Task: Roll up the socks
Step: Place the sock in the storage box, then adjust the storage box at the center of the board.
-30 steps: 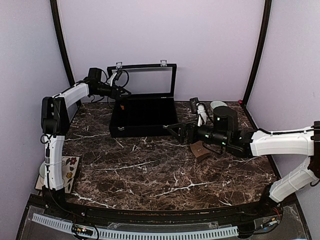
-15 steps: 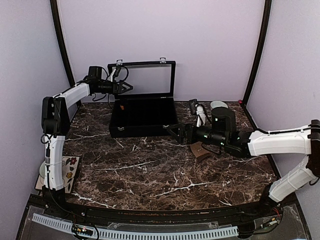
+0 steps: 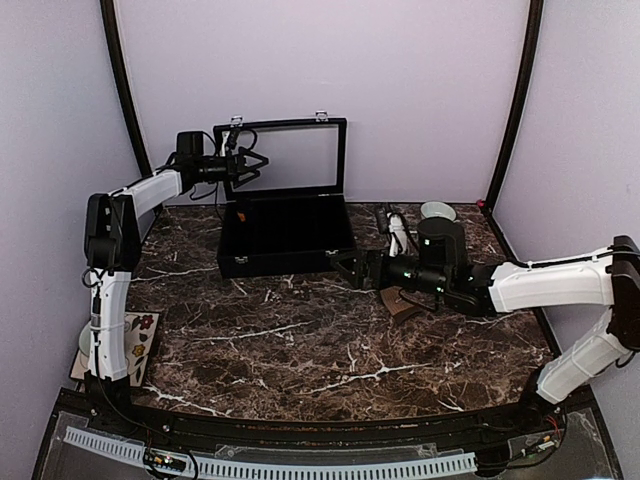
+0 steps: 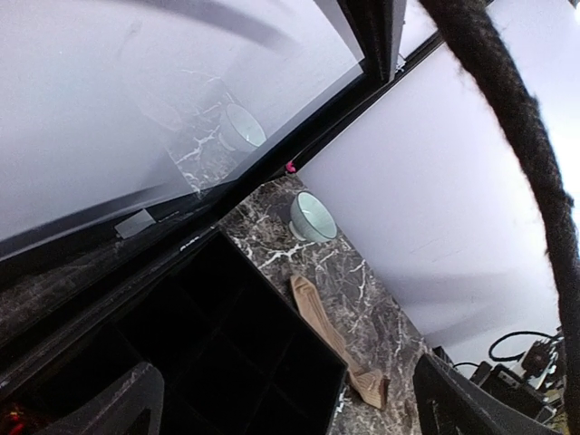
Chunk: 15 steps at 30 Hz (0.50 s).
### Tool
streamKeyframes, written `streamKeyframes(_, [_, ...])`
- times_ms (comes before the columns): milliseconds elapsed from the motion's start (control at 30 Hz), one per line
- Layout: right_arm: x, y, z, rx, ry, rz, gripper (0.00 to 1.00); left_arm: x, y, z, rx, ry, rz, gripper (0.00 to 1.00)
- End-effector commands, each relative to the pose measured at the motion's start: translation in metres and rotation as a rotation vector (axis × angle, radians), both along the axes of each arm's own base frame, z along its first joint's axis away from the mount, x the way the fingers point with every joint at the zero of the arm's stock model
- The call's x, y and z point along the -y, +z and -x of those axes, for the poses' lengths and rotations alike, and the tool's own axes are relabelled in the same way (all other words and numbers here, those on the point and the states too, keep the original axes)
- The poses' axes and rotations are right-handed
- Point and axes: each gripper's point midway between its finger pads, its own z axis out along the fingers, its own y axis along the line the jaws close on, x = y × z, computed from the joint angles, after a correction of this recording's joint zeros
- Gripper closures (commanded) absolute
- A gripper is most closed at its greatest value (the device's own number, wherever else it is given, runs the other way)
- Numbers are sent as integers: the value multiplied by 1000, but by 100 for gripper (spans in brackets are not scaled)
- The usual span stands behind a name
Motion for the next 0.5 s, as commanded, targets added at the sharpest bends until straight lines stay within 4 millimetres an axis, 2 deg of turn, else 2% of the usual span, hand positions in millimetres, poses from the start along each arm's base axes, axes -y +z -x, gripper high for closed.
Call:
streamKeyframes(0, [-2,8,-3,11,4,-46,0,12,70,13,129,-93,138,1])
streamKeyframes(133, [-1,11,-2,15,1,-51,0,16,46,9,-32,-88,192,1])
streamKeyframes(300, [2,15,0,15,-2,-58,0,15,16,4,-151,-51,217,1])
streamKeyframes(467, [5,18,1,22,-10,-59,0,16,-9,10,-227,-55,230,1])
